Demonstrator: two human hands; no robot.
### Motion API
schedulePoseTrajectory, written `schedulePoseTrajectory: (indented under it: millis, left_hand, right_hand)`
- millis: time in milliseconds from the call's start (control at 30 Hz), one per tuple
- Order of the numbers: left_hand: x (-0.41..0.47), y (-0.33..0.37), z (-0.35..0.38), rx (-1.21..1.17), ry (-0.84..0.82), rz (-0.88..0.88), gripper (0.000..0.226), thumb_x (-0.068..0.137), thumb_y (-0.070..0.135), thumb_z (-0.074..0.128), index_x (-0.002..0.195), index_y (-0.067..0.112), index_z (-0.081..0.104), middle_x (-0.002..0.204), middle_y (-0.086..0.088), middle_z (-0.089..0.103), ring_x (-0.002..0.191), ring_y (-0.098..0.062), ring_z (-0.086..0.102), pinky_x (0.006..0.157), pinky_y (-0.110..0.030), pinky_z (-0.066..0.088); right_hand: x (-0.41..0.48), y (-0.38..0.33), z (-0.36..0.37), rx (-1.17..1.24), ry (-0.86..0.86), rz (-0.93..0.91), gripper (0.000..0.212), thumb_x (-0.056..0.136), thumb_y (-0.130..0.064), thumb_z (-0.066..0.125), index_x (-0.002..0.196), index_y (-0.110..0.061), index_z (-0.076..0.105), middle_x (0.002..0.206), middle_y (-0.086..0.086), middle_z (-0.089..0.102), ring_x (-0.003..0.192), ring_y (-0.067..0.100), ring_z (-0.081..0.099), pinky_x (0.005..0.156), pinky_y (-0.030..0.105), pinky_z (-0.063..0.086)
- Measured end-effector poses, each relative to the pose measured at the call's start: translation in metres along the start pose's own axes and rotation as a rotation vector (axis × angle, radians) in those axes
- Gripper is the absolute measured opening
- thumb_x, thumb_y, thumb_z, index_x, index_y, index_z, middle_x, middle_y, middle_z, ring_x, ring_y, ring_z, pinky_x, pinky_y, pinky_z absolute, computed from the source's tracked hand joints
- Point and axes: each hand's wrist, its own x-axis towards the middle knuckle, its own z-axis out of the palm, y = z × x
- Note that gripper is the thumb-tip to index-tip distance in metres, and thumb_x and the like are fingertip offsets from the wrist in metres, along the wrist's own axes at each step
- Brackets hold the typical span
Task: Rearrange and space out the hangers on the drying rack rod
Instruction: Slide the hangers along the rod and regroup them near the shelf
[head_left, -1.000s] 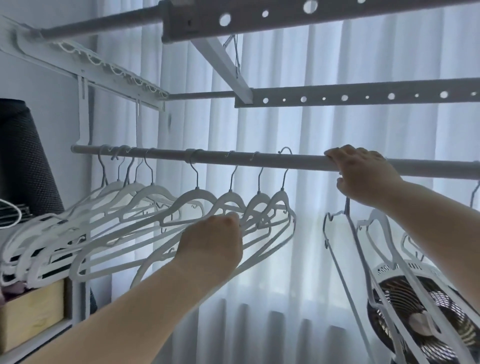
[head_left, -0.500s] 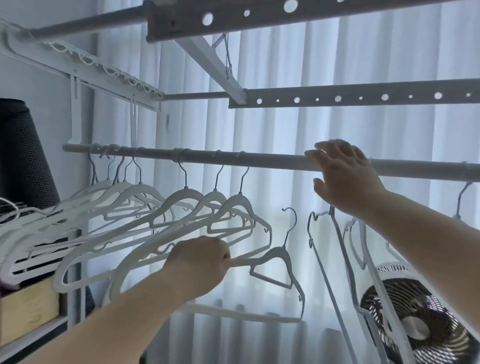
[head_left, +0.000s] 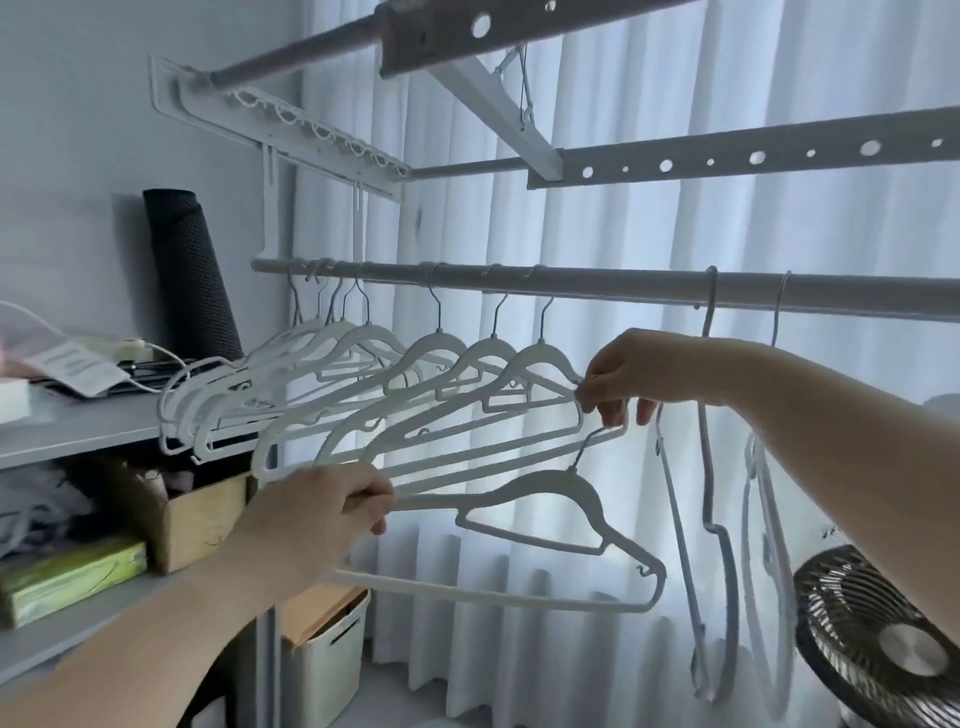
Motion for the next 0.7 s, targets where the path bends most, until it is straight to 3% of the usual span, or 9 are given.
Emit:
schedulePoseTrajectory:
  millis: [67, 133, 233, 367, 567, 700]
  left_hand:
    - [-0.008, -0.009, -0.004, -0.081, -0.034, -0.047, 0.025, 0.09, 0.028, 0.053, 0.069, 0.041, 0.051, 0.076, 0.017, 0.064, 0.079, -0.007, 0.061, 0.066, -0.017, 0.042]
    - [-0.013, -0.014, -0.008, -0.123, -0.023, -0.067, 0.023, 0.089, 0.025, 0.055, 0.071, 0.04, 0.053, 0.083, 0.017, 0.062, 0.08, -0.001, 0.056, 0.064, -0.014, 0.039]
    - [-0.023, -0.014, -0.017, -0.149, 0.03, -0.089, 0.008, 0.09, 0.027, 0.053, 0.09, 0.035, 0.054, 0.099, 0.011, 0.056, 0.094, -0.008, 0.051, 0.077, -0.021, 0.036]
    - [-0.044, -0.011, -0.028, -0.129, 0.089, -0.035, 0.026, 0.091, 0.025, 0.051, 0.116, 0.026, 0.053, 0.109, 0.01, 0.048, 0.1, -0.004, 0.04, 0.085, -0.022, 0.031]
    - [-0.087, -0.011, -0.046, -0.156, -0.015, 0.022, 0.021, 0.091, 0.028, 0.051, 0.111, 0.028, 0.053, 0.101, 0.014, 0.049, 0.098, -0.004, 0.045, 0.082, -0.018, 0.031]
    - [-0.111, -0.004, -0.053, -0.305, -0.129, 0.029, 0.011, 0.089, 0.035, 0.051, 0.099, 0.033, 0.047, 0.09, 0.022, 0.051, 0.08, 0.008, 0.049, 0.064, -0.008, 0.036]
  right_hand:
    - [-0.009, -0.005, 0.0, 0.145, -0.006, -0.03, 0.027, 0.091, -0.019, 0.054, 0.065, -0.014, 0.061, 0.051, -0.005, 0.06, 0.046, 0.003, 0.057, 0.047, 0.015, 0.045]
    - [-0.02, -0.013, 0.003, 0.231, -0.004, -0.056, 0.027, 0.091, -0.019, 0.054, 0.066, -0.013, 0.062, 0.043, -0.005, 0.059, 0.045, 0.007, 0.058, 0.042, 0.014, 0.044]
    - [-0.035, -0.029, 0.007, 0.378, 0.028, -0.072, 0.024, 0.09, -0.016, 0.055, 0.069, -0.011, 0.063, 0.041, -0.002, 0.06, 0.039, 0.008, 0.059, 0.038, 0.015, 0.045]
    - [-0.056, -0.05, 0.015, 0.51, 0.081, -0.051, 0.019, 0.089, -0.011, 0.057, 0.071, -0.008, 0.062, 0.039, -0.001, 0.059, 0.034, 0.01, 0.056, 0.038, 0.018, 0.048]
    - [-0.083, -0.09, 0.041, 0.681, 0.157, 0.008, 0.014, 0.091, -0.002, 0.051, 0.081, -0.01, 0.056, 0.036, 0.001, 0.059, 0.03, 0.01, 0.056, 0.038, 0.017, 0.051]
    - [-0.098, -0.12, 0.06, 0.746, 0.146, 0.023, 0.019, 0.092, 0.0, 0.049, 0.079, -0.011, 0.057, 0.047, 0.005, 0.063, 0.035, 0.012, 0.06, 0.043, 0.02, 0.055]
